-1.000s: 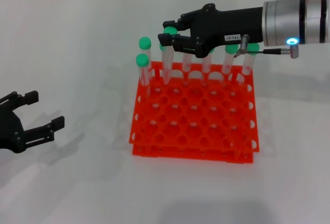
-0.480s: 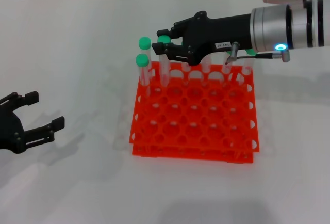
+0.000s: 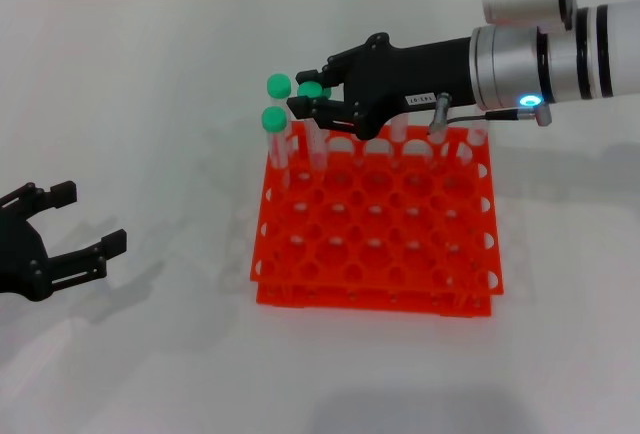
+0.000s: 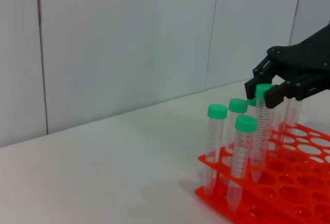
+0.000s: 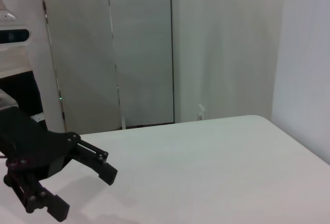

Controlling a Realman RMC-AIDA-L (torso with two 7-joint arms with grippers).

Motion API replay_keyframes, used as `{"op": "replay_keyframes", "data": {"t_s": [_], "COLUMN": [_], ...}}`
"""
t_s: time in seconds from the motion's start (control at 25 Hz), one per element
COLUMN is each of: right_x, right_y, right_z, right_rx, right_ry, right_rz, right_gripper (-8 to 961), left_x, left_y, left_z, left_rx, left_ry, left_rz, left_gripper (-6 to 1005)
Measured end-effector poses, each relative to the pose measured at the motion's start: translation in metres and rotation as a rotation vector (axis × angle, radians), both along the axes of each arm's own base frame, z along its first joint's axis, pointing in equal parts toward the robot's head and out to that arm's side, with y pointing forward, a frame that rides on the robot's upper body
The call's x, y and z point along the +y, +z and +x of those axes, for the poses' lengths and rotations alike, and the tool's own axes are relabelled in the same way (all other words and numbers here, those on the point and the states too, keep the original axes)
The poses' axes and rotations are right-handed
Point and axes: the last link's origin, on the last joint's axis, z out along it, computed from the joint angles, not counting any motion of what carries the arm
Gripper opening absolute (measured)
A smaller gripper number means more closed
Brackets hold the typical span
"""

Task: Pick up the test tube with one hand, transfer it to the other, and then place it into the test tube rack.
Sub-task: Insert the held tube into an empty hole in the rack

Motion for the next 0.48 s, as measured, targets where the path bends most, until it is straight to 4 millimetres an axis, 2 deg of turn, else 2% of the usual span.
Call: {"op": "replay_keyframes", "data": {"t_s": [0.48], "right_x": [-0.0013], "right_y": [-0.0060], "right_z": [0.0070], "right_rx": [-0.029], "right_ry": [-0.014], "right_rz": [0.007], "right_gripper": [270], "left_x": [0.0004], "left_y": [0.0000], "left_z": [0.0003], "left_rx": [0.000], "left_ry": [-0.001], "left_rz": [0.000], "left_gripper": [894]}}
